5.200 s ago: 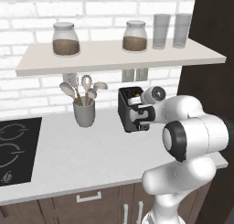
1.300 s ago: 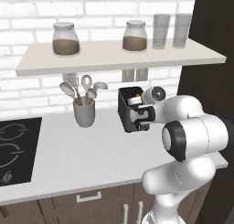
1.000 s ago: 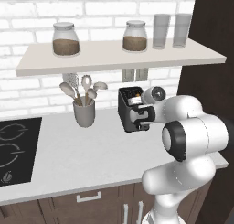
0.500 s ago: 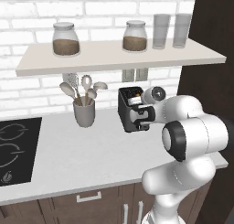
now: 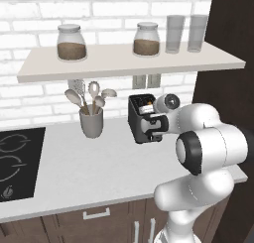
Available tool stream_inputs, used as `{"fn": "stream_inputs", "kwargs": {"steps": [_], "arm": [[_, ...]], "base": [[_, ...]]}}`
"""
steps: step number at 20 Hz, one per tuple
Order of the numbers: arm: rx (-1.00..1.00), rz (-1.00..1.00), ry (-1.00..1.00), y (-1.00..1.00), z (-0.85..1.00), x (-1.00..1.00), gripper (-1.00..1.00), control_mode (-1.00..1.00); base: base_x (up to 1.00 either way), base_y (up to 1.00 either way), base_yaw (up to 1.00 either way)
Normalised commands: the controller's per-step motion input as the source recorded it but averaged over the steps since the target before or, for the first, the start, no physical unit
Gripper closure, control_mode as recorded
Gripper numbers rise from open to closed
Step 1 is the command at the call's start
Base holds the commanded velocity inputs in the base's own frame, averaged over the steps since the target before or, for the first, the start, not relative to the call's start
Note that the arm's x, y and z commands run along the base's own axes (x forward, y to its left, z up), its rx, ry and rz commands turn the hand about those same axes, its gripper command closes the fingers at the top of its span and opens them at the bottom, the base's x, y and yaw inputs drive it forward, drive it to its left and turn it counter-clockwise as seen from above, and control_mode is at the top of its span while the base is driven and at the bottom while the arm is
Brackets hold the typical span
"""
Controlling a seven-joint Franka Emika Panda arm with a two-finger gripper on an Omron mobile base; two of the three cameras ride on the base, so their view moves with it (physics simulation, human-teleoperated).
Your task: Start the toaster. Once the lever pops up, take the bread to the plate on the dining counter.
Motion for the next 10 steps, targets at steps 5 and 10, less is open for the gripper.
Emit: {"fn": "stream_inputs", "kwargs": {"steps": [5,10], "arm": [[0.00,0.00,0.00,0.00,0.00,0.00,-1.00,-1.00],[0.00,0.00,0.00,0.00,0.00,0.00,-1.00,-1.00]], "base": [[0.00,0.00,0.00],[0.00,0.00,0.00]]}}
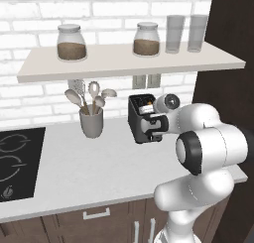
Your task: Start the toaster. Once the lever pops up, take the bread to the plate on the dining counter.
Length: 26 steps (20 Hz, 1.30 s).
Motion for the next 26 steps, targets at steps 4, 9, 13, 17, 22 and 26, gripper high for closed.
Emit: {"fn": "stream_inputs", "kwargs": {"steps": [4,9,13,17,22,26], "arm": [[0.00,0.00,0.00,0.00,0.00,0.00,-1.00,-1.00],[0.00,0.00,0.00,0.00,0.00,0.00,-1.00,-1.00],[0.00,0.00,0.00,0.00,0.00,0.00,-1.00,-1.00],[0.00,0.00,0.00,0.00,0.00,0.00,-1.00,-1.00],[0.00,0.00,0.00,0.00,0.00,0.00,-1.00,-1.00],[0.00,0.00,0.00,0.00,0.00,0.00,-1.00,-1.00]], "base": [[0.00,0.00,0.00],[0.00,0.00,0.00],[0.00,0.00,0.00],[0.00,0.00,0.00],[0.00,0.00,0.00],[0.00,0.00,0.00]]}}
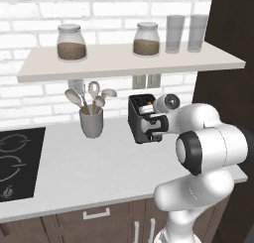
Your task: Start the toaster. Once the lever pops up, take the bread to the plate on the dining counter.
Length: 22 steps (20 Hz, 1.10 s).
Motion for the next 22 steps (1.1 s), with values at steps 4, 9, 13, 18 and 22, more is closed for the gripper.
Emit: {"fn": "stream_inputs", "kwargs": {"steps": [4,9,13,18,22], "arm": [[0.00,0.00,0.00,0.00,0.00,0.00,-1.00,-1.00],[0.00,0.00,0.00,0.00,0.00,0.00,-1.00,-1.00],[0.00,0.00,0.00,0.00,0.00,0.00,-1.00,-1.00],[0.00,0.00,0.00,0.00,0.00,0.00,-1.00,-1.00],[0.00,0.00,0.00,0.00,0.00,0.00,-1.00,-1.00]], "base": [[0.00,0.00,0.00],[0.00,0.00,0.00],[0.00,0.00,0.00],[0.00,0.00,0.00],[0.00,0.00,0.00]]}}
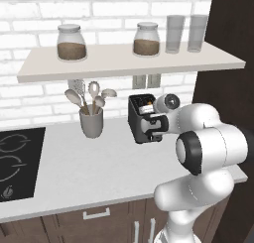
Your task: Start the toaster. Once the lever pops up, take the bread to the plate on the dining counter.
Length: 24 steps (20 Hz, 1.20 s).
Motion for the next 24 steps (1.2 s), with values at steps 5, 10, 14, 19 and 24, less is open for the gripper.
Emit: {"fn": "stream_inputs", "kwargs": {"steps": [5,10,14,19,24], "arm": [[0.00,0.00,0.00,0.00,0.00,0.00,-1.00,-1.00],[0.00,0.00,0.00,0.00,0.00,0.00,-1.00,-1.00],[0.00,0.00,0.00,0.00,0.00,0.00,-1.00,-1.00],[0.00,0.00,0.00,0.00,0.00,0.00,-1.00,-1.00],[0.00,0.00,0.00,0.00,0.00,0.00,-1.00,-1.00]], "base": [[0.00,0.00,0.00],[0.00,0.00,0.00],[0.00,0.00,0.00],[0.00,0.00,0.00],[0.00,0.00,0.00]]}}
